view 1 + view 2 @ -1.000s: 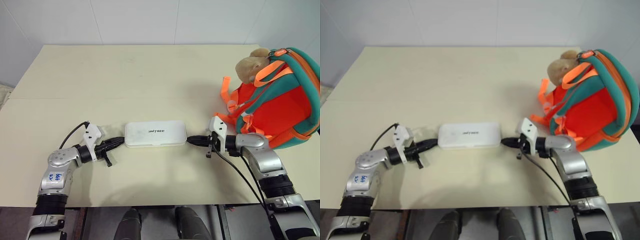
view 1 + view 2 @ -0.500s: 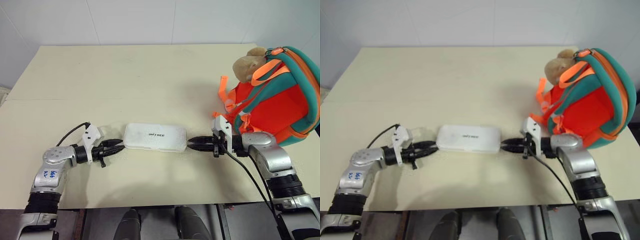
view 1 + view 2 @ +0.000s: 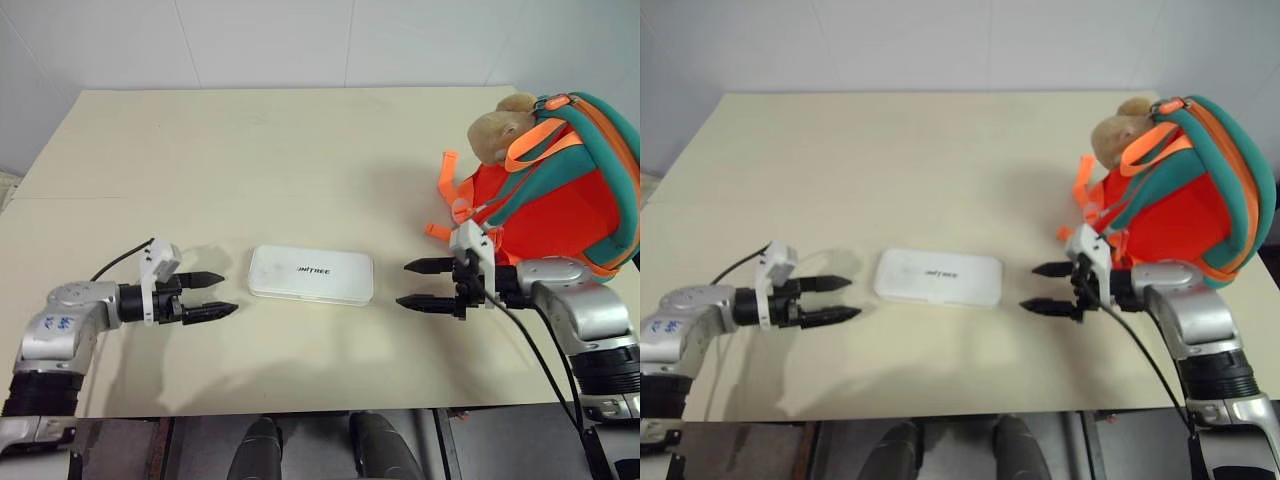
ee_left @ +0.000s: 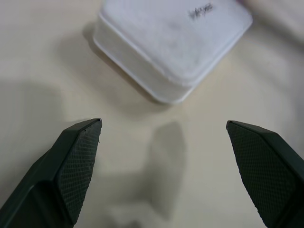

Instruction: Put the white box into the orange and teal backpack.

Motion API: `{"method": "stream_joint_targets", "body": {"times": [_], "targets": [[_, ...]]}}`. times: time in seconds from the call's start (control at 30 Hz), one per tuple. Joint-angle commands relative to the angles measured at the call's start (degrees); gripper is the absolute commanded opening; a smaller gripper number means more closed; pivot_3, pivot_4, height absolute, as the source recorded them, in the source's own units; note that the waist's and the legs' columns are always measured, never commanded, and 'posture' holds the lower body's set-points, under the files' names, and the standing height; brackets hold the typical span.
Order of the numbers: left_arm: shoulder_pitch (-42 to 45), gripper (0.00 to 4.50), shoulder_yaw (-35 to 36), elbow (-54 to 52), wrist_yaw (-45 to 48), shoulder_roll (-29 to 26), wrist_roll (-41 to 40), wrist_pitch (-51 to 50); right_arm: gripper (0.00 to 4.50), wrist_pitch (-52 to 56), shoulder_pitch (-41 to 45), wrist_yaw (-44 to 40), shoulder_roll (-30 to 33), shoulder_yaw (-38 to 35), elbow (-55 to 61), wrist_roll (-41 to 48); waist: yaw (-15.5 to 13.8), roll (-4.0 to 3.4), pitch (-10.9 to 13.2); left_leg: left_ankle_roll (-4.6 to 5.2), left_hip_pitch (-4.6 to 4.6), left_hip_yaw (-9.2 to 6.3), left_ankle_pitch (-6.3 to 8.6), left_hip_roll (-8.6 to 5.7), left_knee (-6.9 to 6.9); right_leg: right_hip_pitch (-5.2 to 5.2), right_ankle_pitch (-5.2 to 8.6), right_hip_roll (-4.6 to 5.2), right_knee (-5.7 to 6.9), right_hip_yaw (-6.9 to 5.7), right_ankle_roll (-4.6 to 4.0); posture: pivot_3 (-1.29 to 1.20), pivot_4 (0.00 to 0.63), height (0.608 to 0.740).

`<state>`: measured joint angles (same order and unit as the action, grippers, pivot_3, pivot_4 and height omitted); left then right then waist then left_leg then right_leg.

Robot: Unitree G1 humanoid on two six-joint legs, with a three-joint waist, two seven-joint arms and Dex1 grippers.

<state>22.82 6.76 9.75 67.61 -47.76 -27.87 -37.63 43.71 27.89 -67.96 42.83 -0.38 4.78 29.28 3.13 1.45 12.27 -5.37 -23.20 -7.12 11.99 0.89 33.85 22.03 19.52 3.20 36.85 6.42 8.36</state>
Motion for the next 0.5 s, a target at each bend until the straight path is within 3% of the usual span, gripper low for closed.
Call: {"method": "stream_joint_targets", "body": {"times": [0.03, 0.27, 0.5], "targets": [[4.35, 4.47, -0.17, 2.32, 1.22, -0.99, -3.25, -8.91, 4.48, 12.69, 1.73, 5.51, -0.56, -2.95, 6.94, 7.35, 0.01, 0.01, 0.00, 0.00, -0.01, 0.00, 0.00, 0.00, 0.00, 0.00, 0.00, 0.00, 0.00, 0.00, 0.00, 0.00, 0.150, 0.740], [11.65, 4.47, -4.51, 6.31, 0.71, 2.83, -3.24, -18.52, 4.48, 25.96, 4.79, 16.50, -5.01, -1.88, 9.64, 11.84, -0.05, 0.02, 0.00, 0.00, -0.09, 0.01, 0.00, 0.00, -0.04, 0.11, 0.00, 0.00, -0.03, 0.00, 0.00, 0.00, 0.150, 0.740], [16.72, 4.47, -9.12, 10.53, 0.97, 4.36, -1.52, -23.75, 4.48, 27.32, 6.26, 19.71, -4.86, 1.64, 7.13, 10.13, 0.02, 0.02, 0.00, 0.00, -0.43, 0.02, -0.01, 0.00, -0.04, 0.49, 0.00, -0.01, 0.06, 0.01, 0.00, 0.00, 0.150, 0.740]]}}
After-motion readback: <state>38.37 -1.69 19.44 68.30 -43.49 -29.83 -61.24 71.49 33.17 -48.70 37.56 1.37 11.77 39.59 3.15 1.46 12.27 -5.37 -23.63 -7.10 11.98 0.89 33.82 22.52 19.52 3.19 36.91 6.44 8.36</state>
